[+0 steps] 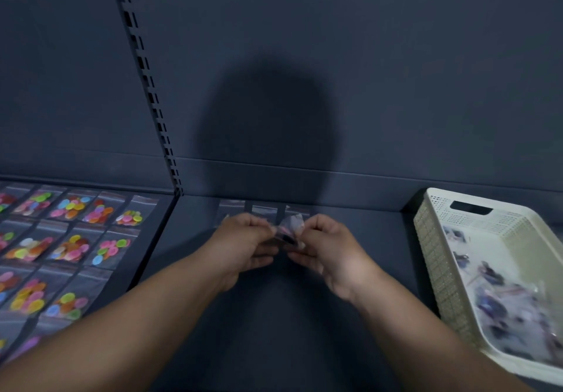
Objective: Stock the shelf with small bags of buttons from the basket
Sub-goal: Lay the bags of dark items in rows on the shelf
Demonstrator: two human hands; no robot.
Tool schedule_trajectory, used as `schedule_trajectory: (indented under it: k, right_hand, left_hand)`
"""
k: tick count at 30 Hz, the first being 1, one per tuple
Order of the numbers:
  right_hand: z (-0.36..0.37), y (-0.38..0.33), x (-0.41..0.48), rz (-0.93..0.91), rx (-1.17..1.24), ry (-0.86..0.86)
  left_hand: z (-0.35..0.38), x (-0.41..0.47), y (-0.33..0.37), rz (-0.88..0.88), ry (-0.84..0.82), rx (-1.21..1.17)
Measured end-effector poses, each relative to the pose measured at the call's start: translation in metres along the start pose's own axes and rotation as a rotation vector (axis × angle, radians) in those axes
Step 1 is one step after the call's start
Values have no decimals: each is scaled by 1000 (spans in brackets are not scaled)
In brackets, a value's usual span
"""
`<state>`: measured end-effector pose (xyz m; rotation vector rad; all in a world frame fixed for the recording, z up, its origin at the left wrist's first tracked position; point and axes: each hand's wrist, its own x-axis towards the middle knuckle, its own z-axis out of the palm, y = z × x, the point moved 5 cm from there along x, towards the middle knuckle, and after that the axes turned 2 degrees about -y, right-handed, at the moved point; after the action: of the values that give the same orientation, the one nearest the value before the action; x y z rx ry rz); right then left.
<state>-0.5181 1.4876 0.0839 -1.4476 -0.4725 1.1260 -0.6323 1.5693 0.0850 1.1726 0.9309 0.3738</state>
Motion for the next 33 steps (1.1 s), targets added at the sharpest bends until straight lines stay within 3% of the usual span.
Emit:
schedule_trajectory:
  k: [10,17,24,33]
  right_hand:
    - [-32,-3,-2,-82,91,240]
    - [-37,-12,1,-115,-21,80]
    - [-27,-1,0,-19,19,-117]
    - [-41,2,1,56,-1,-114]
  left_hand:
    - [26,2,-14,-86,-90,239]
    - [43,4,-9,-78,-206,161]
    - [41,11,-6,29,-66,119]
    - [43,18,-1,56,-67,193]
